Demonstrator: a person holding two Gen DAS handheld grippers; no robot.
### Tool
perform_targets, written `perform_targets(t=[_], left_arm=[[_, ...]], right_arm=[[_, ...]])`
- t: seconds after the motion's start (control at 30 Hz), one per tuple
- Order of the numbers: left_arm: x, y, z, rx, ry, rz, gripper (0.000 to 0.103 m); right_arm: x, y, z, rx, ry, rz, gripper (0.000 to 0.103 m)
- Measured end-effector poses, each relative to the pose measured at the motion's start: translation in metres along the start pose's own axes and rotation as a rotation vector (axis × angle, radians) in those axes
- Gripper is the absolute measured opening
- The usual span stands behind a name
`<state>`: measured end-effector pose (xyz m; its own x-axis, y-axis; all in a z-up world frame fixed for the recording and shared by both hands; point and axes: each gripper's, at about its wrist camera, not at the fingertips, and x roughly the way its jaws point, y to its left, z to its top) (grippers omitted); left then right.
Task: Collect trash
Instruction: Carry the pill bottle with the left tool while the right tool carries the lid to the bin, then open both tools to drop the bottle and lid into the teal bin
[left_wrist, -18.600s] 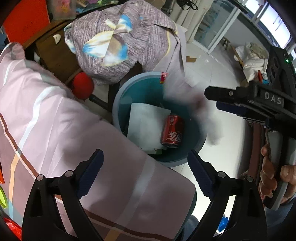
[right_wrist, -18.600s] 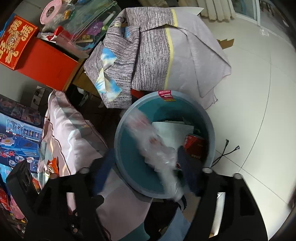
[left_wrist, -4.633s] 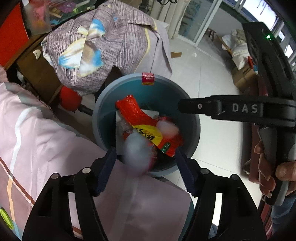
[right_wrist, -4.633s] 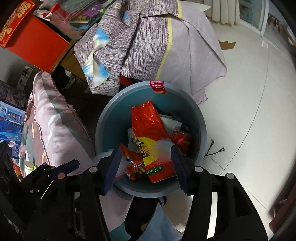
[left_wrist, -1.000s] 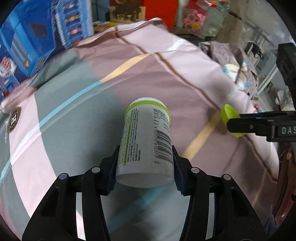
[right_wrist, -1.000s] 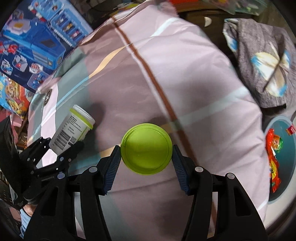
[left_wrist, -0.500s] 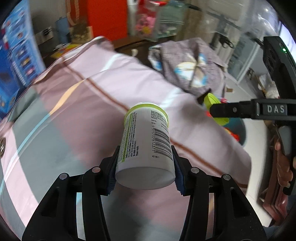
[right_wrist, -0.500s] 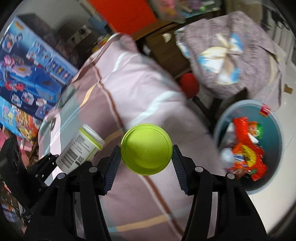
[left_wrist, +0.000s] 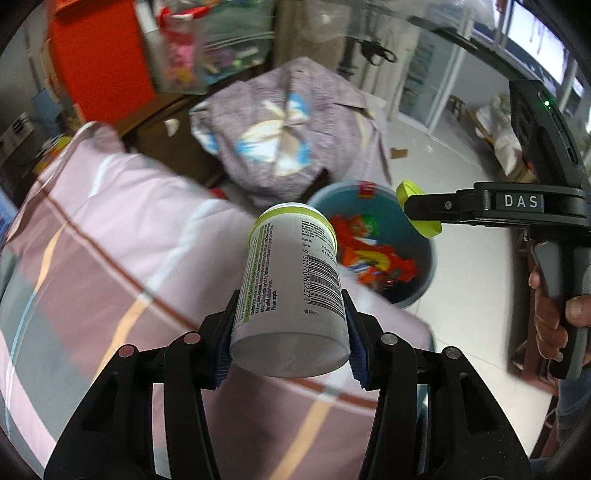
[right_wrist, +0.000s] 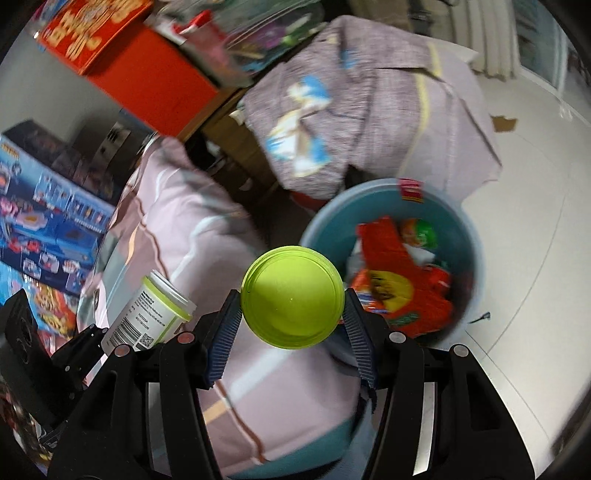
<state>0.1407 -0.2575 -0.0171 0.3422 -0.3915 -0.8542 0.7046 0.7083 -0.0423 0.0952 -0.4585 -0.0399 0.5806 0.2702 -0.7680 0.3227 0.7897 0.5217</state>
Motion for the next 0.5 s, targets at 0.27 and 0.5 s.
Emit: perform_targets(t=[0.27, 0.5], left_arm=[[0.036, -0.048, 0.022, 0.068, 0.053, -0.036, 0.051], [0.075, -0.073, 0.035, 0.09, 0.115, -0.071, 0.051]], right_arm=[[-0.013, -0.058, 0.001, 0.092, -0.016, -0.014, 0.054], [-0.005, -0.091, 0.004, 0.149, 0.007, -0.023, 0.054]])
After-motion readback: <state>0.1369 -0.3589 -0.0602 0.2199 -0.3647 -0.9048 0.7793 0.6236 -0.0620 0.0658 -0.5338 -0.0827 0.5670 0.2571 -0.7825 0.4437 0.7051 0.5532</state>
